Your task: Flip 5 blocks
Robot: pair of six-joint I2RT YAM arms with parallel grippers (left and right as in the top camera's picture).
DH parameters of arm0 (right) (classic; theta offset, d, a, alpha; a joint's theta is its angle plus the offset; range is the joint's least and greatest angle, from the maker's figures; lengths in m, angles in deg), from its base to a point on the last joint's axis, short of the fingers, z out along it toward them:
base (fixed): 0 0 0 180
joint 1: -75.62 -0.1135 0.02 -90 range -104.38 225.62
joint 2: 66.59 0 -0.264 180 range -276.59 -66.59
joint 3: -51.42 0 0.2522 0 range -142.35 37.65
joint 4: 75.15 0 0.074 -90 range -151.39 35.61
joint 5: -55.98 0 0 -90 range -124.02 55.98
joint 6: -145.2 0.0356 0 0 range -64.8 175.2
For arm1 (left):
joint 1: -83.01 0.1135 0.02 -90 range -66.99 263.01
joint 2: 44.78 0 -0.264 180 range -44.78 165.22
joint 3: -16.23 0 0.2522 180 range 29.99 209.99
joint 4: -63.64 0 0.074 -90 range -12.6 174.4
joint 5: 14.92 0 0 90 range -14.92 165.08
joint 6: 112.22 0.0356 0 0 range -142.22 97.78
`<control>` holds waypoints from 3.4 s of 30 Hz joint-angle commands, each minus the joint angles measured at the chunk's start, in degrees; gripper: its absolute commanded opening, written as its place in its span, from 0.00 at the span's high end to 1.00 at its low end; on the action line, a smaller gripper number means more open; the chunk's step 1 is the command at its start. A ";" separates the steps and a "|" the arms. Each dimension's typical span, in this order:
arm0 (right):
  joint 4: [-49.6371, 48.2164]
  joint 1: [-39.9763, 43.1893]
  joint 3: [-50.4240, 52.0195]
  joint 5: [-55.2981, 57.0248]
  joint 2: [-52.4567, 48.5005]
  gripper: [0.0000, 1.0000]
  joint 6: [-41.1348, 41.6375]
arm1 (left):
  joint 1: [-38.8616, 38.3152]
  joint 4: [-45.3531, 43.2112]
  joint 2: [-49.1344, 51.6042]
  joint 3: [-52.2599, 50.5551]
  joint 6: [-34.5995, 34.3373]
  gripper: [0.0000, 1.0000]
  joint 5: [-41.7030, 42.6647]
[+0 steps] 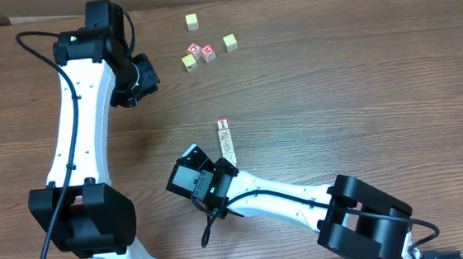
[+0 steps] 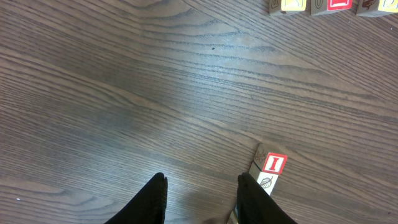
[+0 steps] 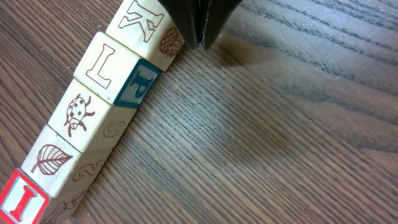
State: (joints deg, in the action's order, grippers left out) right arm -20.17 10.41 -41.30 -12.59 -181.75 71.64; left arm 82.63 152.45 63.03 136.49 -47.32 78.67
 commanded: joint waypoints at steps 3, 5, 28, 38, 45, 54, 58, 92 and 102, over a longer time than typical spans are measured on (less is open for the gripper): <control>0.24 0.20 0.96 1.01 -0.81 0.96 -1.46 | -0.39 -0.07 0.66 0.04 -0.20 0.70 -0.85; 0.55 0.22 0.96 1.03 -0.81 0.96 -1.55 | -0.39 -0.07 0.66 0.04 -0.20 0.70 -0.85; 1.60 0.26 0.96 2.12 -0.81 0.96 -1.51 | -0.39 -0.07 0.66 0.04 -0.20 0.70 -0.85; 1.01 0.26 0.94 1.60 -0.81 0.96 -1.49 | -0.39 -0.09 0.66 0.04 -0.20 0.70 -0.85; -1.49 0.24 -0.50 -4.59 -0.72 0.96 -1.44 | -0.39 -0.24 0.66 0.04 -0.20 0.70 -0.87; 3.34 2.64 -8.55 -9.55 3.34 0.96 3.06 | -0.39 0.09 0.66 0.04 -0.20 0.25 -0.85; 4.72 6.51 -9.22 -9.55 6.34 0.89 4.46 | -0.39 0.09 0.66 0.04 -0.20 0.00 -0.85; 15.96 45.75 -9.20 -11.23 7.89 0.00 7.80 | -0.39 -0.11 0.66 0.04 -0.20 0.00 -0.85; 15.96 45.72 -9.20 -11.23 7.89 0.00 7.80 | -0.39 -0.11 0.66 0.04 -0.20 0.00 -0.85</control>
State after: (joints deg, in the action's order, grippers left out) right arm -3.91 55.83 -49.33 -23.71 -175.43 79.18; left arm 82.63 152.45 63.03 136.49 -47.56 78.24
